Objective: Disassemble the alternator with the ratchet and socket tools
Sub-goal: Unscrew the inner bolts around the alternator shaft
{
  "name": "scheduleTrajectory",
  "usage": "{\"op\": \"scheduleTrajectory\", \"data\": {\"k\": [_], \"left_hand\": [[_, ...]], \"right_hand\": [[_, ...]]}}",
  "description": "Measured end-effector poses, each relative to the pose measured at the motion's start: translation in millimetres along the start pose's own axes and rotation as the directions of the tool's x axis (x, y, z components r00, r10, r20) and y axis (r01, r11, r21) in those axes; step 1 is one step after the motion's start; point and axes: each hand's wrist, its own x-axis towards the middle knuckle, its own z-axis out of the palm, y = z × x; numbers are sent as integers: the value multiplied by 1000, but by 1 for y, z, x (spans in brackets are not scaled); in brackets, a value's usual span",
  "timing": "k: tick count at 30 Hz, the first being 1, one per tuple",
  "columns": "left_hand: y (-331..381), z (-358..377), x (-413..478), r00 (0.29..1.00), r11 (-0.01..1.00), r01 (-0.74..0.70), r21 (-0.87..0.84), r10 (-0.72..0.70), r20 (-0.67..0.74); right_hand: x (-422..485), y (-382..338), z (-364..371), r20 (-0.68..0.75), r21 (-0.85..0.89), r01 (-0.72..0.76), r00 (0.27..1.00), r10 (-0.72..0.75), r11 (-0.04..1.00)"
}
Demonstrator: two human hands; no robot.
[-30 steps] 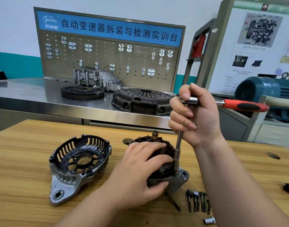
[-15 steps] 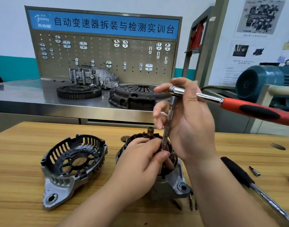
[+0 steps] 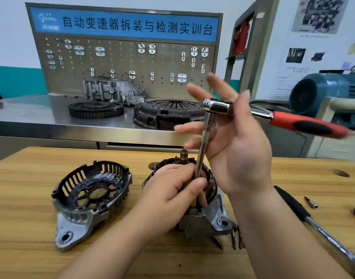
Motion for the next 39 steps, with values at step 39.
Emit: {"op": "scheduleTrajectory", "data": {"k": [39], "left_hand": [[1, -6, -1, 999, 997, 12, -74, -8, 52]], "right_hand": [[-3, 4, -2, 97, 119, -153, 985, 142, 981]]}}
